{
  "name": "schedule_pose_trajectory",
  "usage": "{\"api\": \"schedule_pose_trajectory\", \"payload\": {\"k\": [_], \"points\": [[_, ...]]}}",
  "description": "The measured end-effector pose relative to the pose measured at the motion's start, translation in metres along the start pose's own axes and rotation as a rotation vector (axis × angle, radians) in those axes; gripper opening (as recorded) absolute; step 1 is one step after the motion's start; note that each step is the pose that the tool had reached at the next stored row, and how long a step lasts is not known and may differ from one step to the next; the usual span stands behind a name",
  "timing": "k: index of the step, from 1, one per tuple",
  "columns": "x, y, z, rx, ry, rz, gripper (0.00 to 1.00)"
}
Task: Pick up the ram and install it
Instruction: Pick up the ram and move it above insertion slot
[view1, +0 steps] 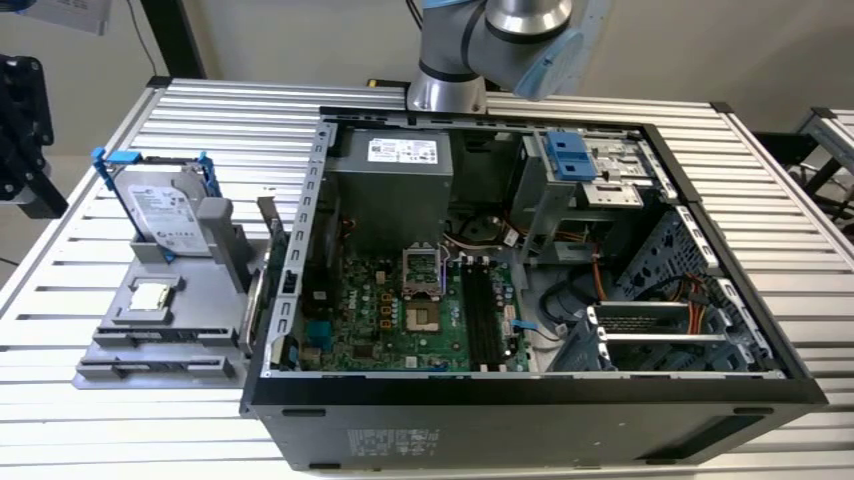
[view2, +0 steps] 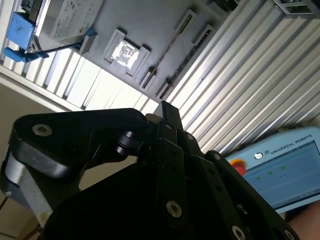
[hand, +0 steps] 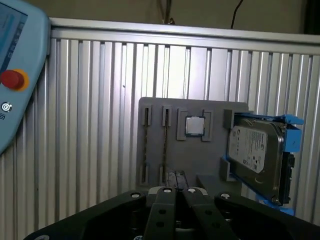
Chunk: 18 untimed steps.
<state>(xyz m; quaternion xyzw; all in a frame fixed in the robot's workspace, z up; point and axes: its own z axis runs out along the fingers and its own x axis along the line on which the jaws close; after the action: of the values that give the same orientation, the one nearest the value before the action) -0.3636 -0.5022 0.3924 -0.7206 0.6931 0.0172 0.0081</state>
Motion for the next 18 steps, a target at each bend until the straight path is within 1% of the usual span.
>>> {"api": "schedule_pose_trajectory", "payload": {"k": [9,10,18], "points": [[0.0000,0.0000,0.0000,-0.0002,0.0001,-0.006,0.00],[0.0000,0.0000,0.0000,-0.0003,0.0001,-0.007,1.00],[0.0000,0.0000,0.0000,-0.0004,0.0001,-0.013,1.00]]}}
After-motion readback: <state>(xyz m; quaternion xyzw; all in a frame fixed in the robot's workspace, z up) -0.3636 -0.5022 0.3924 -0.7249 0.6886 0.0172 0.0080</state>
